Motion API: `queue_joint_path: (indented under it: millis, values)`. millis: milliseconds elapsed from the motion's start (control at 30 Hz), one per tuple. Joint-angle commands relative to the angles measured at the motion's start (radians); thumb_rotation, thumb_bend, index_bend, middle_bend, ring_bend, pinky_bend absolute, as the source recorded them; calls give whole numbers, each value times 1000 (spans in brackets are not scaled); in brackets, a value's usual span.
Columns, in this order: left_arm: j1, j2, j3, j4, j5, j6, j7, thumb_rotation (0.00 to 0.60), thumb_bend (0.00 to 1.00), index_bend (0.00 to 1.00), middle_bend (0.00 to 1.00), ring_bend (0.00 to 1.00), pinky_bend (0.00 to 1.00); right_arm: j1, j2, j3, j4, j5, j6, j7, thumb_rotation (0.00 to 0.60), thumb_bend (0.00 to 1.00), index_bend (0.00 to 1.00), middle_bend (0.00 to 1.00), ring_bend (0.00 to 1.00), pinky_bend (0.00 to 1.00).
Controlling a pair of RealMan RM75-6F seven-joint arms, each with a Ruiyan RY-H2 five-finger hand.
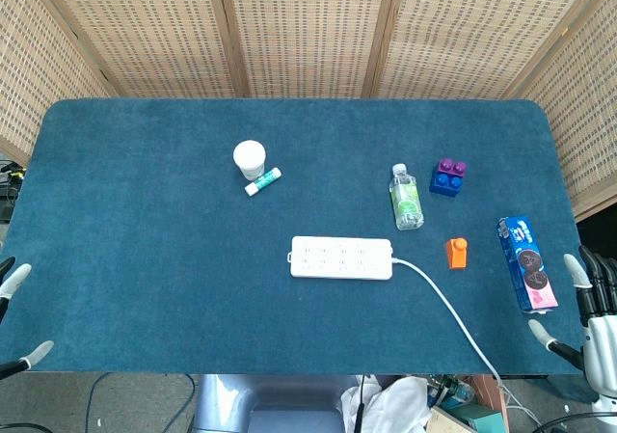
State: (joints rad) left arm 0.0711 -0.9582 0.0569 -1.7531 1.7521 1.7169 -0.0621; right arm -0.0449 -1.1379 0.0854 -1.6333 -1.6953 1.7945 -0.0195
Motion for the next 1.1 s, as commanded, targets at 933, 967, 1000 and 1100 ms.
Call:
queue_joint_path:
  millis: [933,967,1000,1100]
  values:
    - [-48,-36,-46,-55,-119,-113,134,600,0,0,0,0,0,434,-14,39,-124,144,-749,-15,600,792,184,879,917,1000]
    - [-50,-38,-48,-58,-125,-117,139,600,0,0,0,0,0,450,-34,47,-119,177,-775,-43,600,804,213,881,918,1000]
    - [-52,-39,-51,-61,-134,-124,145,600,0,0,0,0,0,470,-57,54,-115,213,-806,-78,600,811,249,884,919,1000]
    - [-57,-41,-55,-64,-145,-133,153,600,0,0,0,0,0,503,-101,67,-107,284,-842,-149,600,813,297,885,919,1000]
